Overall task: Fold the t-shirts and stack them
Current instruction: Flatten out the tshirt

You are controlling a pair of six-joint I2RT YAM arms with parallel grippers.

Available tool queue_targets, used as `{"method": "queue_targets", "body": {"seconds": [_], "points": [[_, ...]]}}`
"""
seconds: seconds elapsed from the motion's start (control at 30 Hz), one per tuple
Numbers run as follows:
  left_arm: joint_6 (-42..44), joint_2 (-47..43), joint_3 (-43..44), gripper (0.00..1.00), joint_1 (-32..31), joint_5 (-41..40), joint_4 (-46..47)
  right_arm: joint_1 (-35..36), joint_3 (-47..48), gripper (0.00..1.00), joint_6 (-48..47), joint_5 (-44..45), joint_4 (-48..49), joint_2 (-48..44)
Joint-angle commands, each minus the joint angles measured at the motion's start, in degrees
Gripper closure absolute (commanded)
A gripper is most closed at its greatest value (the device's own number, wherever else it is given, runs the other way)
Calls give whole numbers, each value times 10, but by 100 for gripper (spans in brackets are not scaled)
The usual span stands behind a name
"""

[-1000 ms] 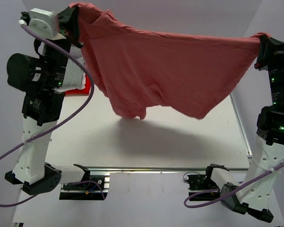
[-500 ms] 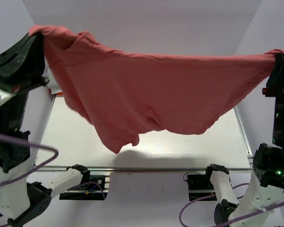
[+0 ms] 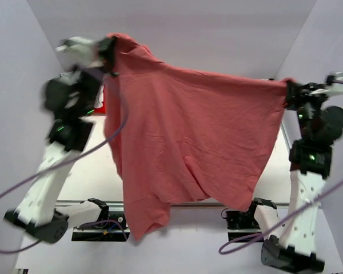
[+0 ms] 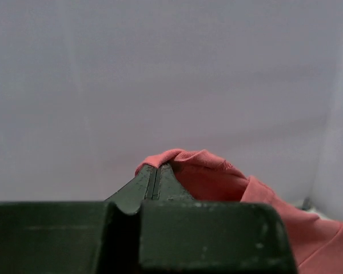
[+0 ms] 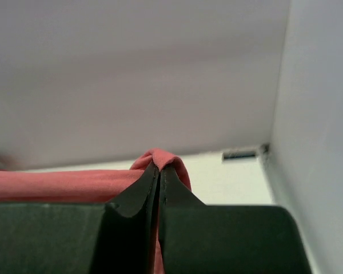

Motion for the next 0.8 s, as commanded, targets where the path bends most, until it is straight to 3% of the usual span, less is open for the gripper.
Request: {"method": "queue_targets", "body": {"seconds": [0.0,0.07,0.17,0.33,0.47,0.77], "points": [[-59,82,-55,100,6,-164,-15,-1,-90,100,53,-43,95,48],[-78,150,-79,100,18,-197,-25,0,-131,100,66,-70,128,116],[-115,224,-93,100,34,-185,-34,-1,-127,100,63,-131,156,233],[-165,405,24,100,71,-142,-96,0,-50,100,48,-172,141,411],[-177,464,50,100,92,-87,-75,-1,0,100,34,-182,125,481],[-188,577,167,100,114,-48,-88,2,123,100,27,-185,84,601]]}}
